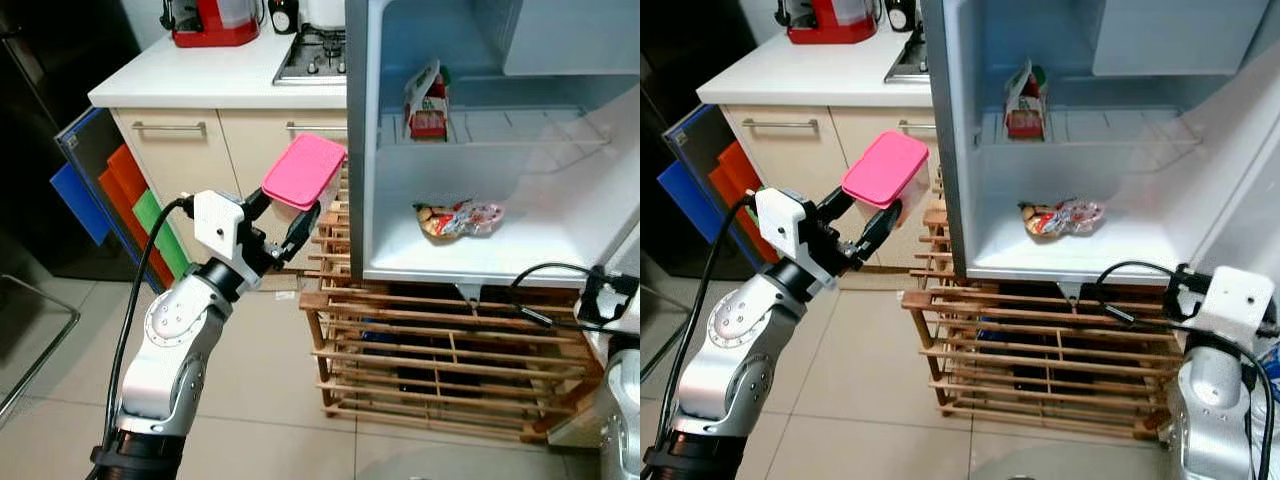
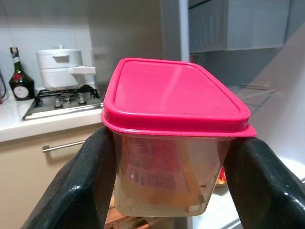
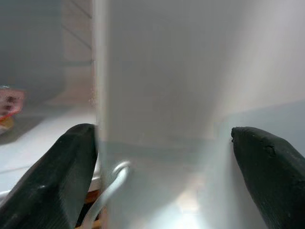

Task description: Restocking fridge

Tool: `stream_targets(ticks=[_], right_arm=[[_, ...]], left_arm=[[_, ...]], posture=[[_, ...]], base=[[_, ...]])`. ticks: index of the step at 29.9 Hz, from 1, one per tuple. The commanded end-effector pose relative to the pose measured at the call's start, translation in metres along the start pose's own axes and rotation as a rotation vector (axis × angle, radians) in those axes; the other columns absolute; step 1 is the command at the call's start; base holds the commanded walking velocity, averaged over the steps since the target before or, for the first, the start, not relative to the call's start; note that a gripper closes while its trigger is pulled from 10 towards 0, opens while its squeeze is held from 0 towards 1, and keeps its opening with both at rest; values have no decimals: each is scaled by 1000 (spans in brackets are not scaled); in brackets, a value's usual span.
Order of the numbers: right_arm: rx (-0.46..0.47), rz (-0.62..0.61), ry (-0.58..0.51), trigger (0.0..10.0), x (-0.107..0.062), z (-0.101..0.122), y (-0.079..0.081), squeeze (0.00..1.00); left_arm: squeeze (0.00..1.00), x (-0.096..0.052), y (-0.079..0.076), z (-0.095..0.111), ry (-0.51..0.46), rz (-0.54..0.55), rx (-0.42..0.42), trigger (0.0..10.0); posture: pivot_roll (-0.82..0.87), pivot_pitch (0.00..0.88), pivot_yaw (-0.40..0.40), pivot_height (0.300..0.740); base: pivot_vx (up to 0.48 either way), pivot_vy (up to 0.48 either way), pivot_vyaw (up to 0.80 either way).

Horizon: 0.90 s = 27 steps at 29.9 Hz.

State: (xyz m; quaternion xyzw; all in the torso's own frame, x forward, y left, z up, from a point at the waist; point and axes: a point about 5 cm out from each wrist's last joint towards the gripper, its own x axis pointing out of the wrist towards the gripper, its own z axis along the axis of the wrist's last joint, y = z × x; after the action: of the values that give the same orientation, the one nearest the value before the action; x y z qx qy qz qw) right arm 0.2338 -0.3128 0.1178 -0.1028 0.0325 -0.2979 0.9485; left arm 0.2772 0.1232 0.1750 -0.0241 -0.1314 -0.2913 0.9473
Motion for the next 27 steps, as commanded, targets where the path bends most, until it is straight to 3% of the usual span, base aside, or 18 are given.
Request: stream_targets(ticks=[1,10,14,15,16,18,19,21,26,27], right_arm=[[-1,-57,4,10000,5,1,-11,0],[-47,-244,65,10000,26,-7,-63,0],[-48,-271,49,10000,28,-3,-70,0],[-47,-257,32,10000,28,-1,-66,0],[-40,-197,-22,10000,24,8,-50,0],[-38,-141,-61,10000,20,13,-36,0],[-17,-72,-90,10000,14,16,-17,0],[27,-3,-110,10000,6,19,3,0],[102,123,-124,10000,-11,19,33,0],[102,123,-124,10000,-11,19,33,0]], left_arm=[[0,0,4,1,1,3,12,0],[0,1,6,0,0,2,17,0],[0,2,7,0,2,-1,19,0],[0,2,7,0,2,-2,20,0],[0,1,8,0,3,-2,22,0],[0,1,8,0,4,-1,24,0],[0,1,9,-1,7,2,27,0],[0,1,9,-1,9,3,30,0],[0,3,8,-4,16,-5,37,0],[0,3,8,-4,16,-5,37,0]], posture=[[-134,0,100,740],[-134,0,101,740],[-134,0,104,740],[-134,0,105,740],[-135,0,105,740],[-135,0,105,740],[-136,0,106,740],[-136,0,107,740],[-137,0,111,740],[-137,0,111,740]], base=[[0,0,0],[0,0,0],[0,0,0],[0,0,0],[0,0,0],[0,0,0],[0,0,0],[0,0,0],[0,-90,0],[0,-450,0]])
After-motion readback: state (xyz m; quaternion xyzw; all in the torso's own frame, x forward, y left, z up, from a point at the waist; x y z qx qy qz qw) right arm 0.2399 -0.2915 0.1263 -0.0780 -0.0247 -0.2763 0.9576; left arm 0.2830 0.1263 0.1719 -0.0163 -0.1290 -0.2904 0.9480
